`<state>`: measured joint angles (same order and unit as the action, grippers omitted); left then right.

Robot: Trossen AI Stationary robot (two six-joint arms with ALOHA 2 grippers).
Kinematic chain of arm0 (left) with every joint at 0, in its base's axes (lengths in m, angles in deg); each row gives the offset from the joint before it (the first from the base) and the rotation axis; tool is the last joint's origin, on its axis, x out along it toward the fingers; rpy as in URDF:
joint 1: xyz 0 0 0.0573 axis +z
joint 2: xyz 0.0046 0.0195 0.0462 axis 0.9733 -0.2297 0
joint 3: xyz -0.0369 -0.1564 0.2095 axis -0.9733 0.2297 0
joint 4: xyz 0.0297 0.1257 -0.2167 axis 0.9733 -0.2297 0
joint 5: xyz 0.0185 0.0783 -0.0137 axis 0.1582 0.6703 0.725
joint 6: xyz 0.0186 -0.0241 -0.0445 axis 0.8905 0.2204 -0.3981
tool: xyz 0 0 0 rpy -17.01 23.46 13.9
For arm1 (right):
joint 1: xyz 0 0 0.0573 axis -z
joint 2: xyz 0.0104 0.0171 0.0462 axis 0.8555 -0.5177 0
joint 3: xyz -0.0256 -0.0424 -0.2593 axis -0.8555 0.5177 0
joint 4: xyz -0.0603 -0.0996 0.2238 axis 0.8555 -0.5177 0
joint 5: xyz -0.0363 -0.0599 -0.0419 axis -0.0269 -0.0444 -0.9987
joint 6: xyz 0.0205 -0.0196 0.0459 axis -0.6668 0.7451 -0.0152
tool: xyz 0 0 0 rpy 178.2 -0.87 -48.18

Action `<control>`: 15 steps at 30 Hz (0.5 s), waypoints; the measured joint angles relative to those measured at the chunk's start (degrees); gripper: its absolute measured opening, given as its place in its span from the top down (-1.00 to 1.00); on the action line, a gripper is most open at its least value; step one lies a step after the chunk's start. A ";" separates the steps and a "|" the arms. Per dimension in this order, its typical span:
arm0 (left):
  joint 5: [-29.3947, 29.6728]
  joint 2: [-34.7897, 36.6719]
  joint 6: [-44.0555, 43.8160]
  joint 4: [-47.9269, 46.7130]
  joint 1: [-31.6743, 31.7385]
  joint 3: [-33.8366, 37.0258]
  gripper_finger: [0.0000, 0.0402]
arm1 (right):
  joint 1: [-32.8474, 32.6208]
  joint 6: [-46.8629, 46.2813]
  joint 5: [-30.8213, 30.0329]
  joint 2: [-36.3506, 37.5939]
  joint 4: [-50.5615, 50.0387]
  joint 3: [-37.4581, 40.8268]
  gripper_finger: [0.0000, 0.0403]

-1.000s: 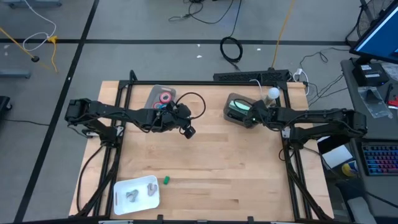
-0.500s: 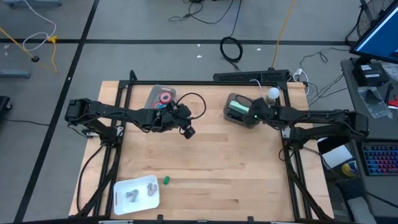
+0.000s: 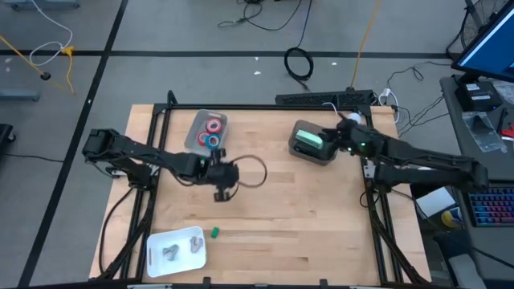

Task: Pick and place Stapler, Stapler remover, tape
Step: Put the green stapler into the black bin

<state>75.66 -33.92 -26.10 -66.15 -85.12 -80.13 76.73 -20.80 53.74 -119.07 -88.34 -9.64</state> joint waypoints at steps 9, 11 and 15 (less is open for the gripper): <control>-20.50 0.00 -16.68 -8.58 -3.84 -2.81 0.56 | 0.00 0.27 0.06 6.41 0.18 0.00 0.45; -25.94 0.00 -22.87 -10.03 -2.90 -4.27 0.56 | 0.00 0.29 0.04 6.65 0.20 0.00 0.45; -37.15 0.04 -36.04 -9.42 -1.14 -6.64 0.56 | 0.00 0.51 0.04 6.52 0.20 0.00 0.45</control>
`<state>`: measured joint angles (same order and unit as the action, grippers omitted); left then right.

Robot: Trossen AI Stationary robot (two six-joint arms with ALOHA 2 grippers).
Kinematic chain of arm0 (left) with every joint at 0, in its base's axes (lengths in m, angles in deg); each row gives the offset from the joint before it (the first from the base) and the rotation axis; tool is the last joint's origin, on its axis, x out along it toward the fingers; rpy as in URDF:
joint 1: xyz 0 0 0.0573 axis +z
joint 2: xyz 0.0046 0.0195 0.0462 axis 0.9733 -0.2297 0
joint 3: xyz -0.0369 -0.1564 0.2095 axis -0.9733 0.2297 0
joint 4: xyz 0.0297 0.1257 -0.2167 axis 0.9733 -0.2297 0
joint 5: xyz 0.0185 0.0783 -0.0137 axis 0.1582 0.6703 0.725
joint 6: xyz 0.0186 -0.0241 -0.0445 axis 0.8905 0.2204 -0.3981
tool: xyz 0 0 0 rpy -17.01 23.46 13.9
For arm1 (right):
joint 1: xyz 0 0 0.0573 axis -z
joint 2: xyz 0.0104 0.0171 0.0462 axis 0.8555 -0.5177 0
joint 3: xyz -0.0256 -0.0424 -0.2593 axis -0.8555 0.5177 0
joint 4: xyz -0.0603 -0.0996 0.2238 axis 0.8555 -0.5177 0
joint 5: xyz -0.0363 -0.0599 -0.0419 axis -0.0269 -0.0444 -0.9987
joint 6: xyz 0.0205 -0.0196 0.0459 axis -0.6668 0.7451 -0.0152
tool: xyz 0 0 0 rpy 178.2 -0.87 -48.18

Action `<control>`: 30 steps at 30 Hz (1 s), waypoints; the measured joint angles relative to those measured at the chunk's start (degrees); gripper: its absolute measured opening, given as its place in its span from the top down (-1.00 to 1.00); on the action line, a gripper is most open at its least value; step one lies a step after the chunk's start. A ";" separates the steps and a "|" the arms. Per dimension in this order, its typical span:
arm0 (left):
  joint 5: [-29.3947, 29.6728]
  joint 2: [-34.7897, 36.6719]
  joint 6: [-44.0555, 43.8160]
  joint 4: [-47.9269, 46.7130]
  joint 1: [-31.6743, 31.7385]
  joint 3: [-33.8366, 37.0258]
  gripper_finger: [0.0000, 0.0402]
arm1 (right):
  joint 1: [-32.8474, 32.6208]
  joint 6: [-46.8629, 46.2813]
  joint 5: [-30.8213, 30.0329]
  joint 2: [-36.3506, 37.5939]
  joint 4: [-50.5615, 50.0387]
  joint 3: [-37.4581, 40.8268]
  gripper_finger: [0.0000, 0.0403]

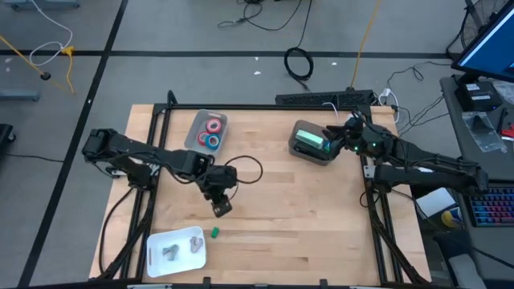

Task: Pick and place Stapler, Stapler remover, tape
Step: Put the green stapler into the black bin

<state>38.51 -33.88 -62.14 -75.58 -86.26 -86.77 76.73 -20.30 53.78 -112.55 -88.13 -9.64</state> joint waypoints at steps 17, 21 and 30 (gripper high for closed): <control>1.47 -2.74 -27.39 -1.52 -6.46 0.05 0.56 | 0.00 1.07 0.17 -0.04 0.02 0.00 0.45; 1.67 -5.04 -27.79 -0.48 -7.66 0.07 0.56 | -0.01 1.25 0.99 -0.03 0.10 -0.02 0.45; -0.71 -10.60 -29.89 2.70 -9.77 0.11 0.32 | -0.02 2.61 3.12 -0.02 0.76 -0.04 0.44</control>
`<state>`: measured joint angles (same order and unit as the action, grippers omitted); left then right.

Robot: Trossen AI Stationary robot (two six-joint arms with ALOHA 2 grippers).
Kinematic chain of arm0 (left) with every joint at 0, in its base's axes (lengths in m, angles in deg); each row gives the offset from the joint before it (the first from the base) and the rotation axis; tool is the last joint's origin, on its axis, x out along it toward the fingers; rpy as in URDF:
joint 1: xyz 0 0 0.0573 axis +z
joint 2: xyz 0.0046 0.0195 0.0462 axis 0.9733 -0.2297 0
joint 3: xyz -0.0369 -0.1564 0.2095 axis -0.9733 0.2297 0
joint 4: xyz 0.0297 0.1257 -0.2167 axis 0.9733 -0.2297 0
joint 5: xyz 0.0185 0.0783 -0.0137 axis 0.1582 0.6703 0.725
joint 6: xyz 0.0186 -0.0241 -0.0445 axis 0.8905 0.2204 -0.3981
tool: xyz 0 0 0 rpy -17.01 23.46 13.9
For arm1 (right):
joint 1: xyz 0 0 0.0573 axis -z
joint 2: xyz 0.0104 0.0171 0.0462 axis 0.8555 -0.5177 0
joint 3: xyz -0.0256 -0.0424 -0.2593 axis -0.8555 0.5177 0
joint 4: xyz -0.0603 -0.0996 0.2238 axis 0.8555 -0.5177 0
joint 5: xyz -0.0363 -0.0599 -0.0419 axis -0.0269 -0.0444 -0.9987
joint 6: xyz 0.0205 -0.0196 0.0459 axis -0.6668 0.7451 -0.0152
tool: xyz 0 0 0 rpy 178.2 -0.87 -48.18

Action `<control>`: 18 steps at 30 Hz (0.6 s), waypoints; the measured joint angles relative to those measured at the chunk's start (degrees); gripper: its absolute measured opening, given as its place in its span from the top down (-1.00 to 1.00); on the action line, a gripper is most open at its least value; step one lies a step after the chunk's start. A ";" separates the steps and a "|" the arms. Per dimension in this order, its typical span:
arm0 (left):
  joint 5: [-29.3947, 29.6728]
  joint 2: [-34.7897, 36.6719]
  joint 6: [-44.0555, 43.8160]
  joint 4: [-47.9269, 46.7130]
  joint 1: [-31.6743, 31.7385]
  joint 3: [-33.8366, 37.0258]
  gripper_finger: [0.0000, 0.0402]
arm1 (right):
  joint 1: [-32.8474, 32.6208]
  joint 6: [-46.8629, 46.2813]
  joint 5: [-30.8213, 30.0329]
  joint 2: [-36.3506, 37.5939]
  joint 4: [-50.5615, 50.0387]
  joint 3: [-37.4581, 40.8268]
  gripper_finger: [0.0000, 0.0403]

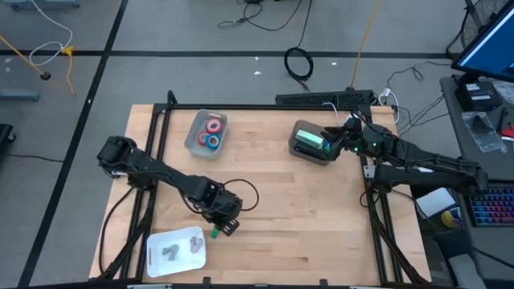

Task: Pick and place Stapler, Stapler remover, tape
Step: Put the green stapler into the black bin

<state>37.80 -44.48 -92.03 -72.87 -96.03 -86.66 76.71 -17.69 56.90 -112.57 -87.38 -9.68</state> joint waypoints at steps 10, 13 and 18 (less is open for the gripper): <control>-0.22 -0.60 -2.26 0.23 -0.96 0.41 -0.18 | 0.00 0.39 -0.02 0.00 0.77 0.00 0.44; -1.15 -1.89 -2.66 0.07 -1.33 1.09 -0.19 | 0.00 0.41 -0.02 0.02 0.79 0.00 0.43; -2.46 -4.82 -1.88 0.47 -1.46 1.09 -0.19 | 0.00 0.41 -0.02 0.02 1.28 0.00 0.42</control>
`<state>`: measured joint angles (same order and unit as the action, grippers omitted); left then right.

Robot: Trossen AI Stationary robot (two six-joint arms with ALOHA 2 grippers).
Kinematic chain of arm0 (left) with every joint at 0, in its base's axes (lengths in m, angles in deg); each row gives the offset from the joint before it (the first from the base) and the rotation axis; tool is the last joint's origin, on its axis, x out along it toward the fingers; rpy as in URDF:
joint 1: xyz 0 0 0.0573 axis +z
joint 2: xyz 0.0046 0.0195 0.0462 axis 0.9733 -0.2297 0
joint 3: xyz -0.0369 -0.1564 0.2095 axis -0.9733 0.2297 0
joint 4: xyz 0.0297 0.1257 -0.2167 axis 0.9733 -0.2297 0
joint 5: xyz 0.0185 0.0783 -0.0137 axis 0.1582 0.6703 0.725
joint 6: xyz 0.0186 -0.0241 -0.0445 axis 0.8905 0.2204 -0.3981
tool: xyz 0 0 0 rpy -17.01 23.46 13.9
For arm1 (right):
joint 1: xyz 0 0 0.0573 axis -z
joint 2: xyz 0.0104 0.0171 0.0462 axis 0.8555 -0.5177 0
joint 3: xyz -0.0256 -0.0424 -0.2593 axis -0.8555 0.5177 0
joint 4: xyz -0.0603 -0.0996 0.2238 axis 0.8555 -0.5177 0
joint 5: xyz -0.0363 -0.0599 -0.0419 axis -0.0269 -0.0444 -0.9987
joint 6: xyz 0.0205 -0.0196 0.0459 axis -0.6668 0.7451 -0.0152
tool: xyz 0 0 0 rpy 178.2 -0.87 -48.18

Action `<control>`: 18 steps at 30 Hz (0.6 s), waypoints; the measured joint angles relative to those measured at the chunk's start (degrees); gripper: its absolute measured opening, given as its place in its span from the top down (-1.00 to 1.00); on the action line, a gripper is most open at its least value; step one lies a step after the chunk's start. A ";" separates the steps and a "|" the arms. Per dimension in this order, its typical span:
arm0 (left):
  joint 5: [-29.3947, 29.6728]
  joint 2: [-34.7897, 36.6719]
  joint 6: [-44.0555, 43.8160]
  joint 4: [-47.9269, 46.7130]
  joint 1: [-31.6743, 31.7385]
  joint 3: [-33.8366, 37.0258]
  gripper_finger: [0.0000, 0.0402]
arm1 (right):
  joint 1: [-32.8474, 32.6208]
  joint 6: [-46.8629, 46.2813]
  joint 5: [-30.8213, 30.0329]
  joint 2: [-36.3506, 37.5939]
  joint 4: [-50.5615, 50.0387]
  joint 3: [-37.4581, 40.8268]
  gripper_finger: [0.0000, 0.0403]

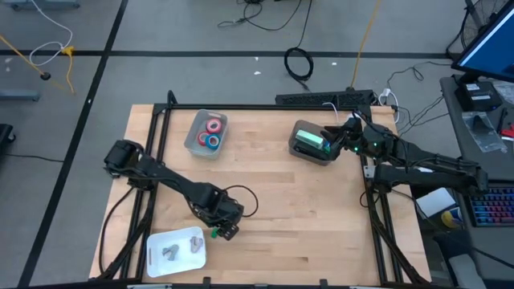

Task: Pick and place Stapler, Stapler remover, tape
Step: Put the green stapler into the black bin

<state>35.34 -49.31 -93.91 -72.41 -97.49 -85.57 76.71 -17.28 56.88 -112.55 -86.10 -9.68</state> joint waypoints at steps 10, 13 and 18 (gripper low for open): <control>-4.48 -3.71 1.06 0.00 -0.11 0.02 -0.19 | 0.00 1.50 2.93 -0.01 1.80 0.00 0.42; -4.66 -3.92 1.05 -0.01 -0.14 0.02 -0.19 | 0.00 1.51 2.93 0.00 1.81 0.00 0.42; -5.89 -3.94 1.01 -0.01 -0.15 0.02 -0.19 | 0.00 1.51 2.93 -0.02 1.81 0.00 0.42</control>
<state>29.45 -53.24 -92.90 -72.42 -97.64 -85.55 76.71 -15.77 59.81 -112.57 -84.29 -9.68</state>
